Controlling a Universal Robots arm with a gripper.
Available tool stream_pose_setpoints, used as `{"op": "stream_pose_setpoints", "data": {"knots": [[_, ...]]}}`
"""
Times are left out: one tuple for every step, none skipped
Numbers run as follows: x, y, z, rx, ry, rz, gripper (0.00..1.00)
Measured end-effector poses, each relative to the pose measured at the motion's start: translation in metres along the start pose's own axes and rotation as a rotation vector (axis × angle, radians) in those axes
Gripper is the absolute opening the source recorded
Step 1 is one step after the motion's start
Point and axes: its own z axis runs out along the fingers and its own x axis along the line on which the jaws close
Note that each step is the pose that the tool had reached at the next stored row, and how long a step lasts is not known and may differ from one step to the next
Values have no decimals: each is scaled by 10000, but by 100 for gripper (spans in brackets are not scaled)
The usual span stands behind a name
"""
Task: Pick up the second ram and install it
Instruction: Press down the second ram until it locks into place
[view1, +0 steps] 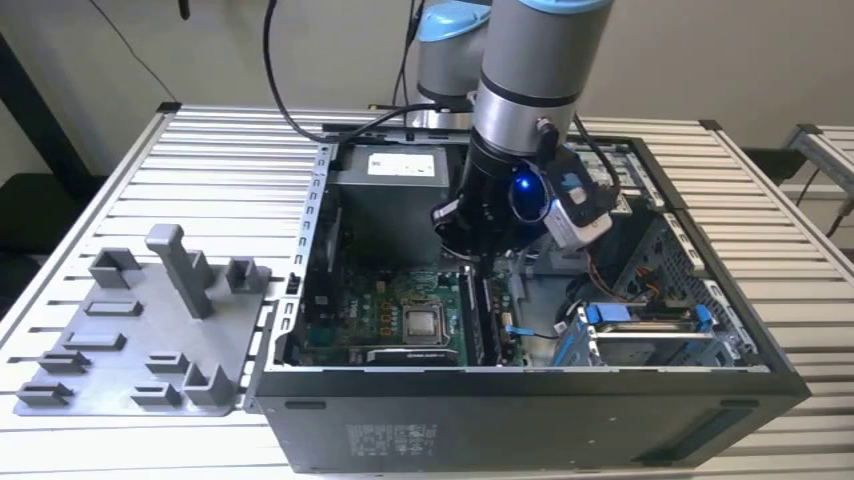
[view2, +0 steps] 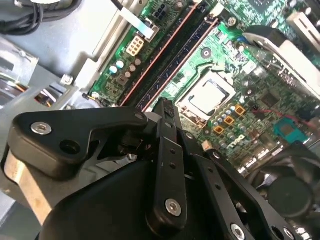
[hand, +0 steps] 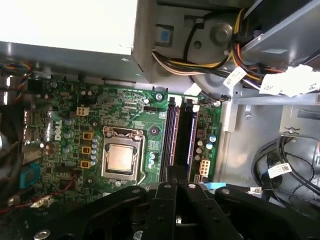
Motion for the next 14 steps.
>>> {"op": "stream_pose_setpoints", "data": {"knots": [[-1, 0, 0, 0, 3, -182, 11], [-1, 0, 0, 0, 6, -377, 11], [-1, 0, 0, -1, 9, -552, 11], [-1, 0, 0, -1, 12, -732, 11], [-1, 0, 0, -1, 15, -917, 11], [-1, 0, 0, -1, 18, -1097, 11], [-1, 0, 0, -2, 21, -1276, 11], [-1, 0, 1, -3, 23, -1457, 11], [-1, 0, 0, -2, 26, -1636, 11], [-1, 0, 0, -3, 29, -1828, 11], [-1, 0, 0, -2, 32, -2007, 11], [-1, 0, 1, -3, 34, -2187, 11], [-1, 0, 1, -2, 36, -2367, 11], [-1, 0, 1, -3, 38, -2546, 11]]}}
